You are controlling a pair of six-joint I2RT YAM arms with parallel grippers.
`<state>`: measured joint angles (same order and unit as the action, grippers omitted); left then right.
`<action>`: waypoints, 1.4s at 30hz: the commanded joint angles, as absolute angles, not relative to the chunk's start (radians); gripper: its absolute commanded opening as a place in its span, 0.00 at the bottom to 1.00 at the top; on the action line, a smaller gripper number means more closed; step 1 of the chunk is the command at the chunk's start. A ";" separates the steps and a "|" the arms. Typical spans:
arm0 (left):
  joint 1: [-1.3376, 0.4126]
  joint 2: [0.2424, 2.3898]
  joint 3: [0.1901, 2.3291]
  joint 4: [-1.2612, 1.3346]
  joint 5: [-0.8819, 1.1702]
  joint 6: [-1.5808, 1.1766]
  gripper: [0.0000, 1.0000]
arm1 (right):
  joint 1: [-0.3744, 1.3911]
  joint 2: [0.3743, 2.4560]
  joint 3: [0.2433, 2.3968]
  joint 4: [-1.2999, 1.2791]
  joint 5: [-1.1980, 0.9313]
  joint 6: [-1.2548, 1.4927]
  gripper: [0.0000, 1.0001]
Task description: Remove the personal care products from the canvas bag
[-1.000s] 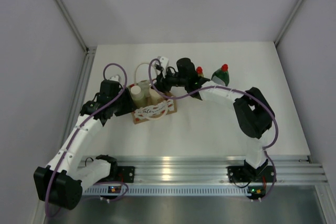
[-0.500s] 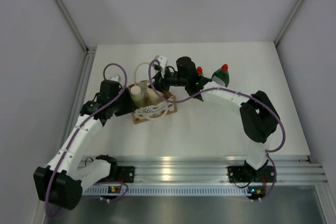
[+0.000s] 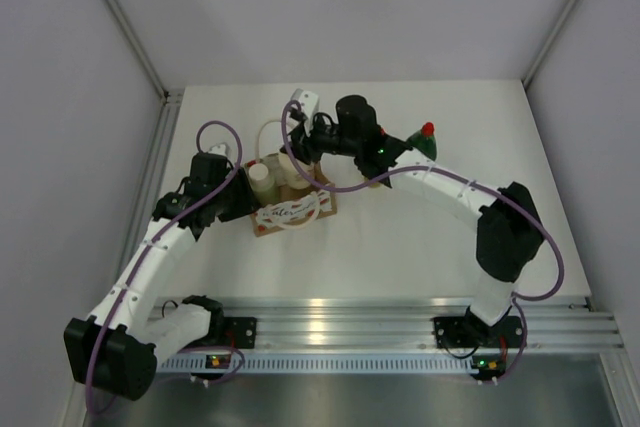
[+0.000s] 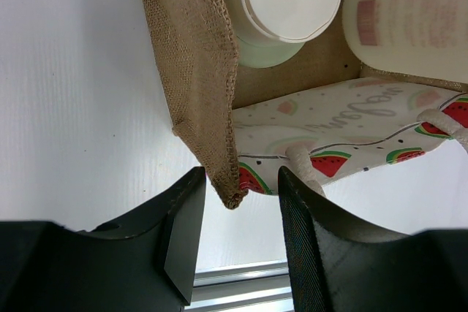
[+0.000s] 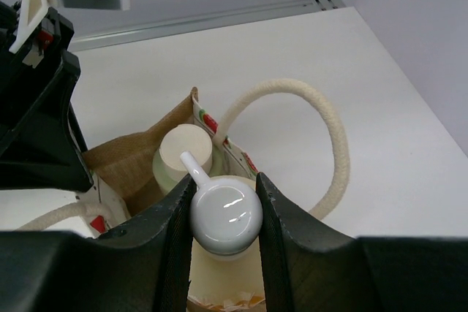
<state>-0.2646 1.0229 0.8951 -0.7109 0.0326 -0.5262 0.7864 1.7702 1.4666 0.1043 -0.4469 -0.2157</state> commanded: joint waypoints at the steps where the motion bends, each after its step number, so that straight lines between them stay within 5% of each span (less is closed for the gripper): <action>1: -0.272 1.000 0.890 -0.706 0.028 -0.526 0.49 | 0.807 1.651 1.594 0.169 -0.388 -0.216 0.00; 25: -0.270 0.983 0.887 -0.706 0.029 -0.529 0.49 | 0.802 1.457 1.611 0.058 -0.177 -0.206 0.00; 42: -0.273 0.989 0.888 -0.706 0.031 -0.528 0.49 | 0.773 1.195 1.212 0.170 -0.006 -0.192 0.00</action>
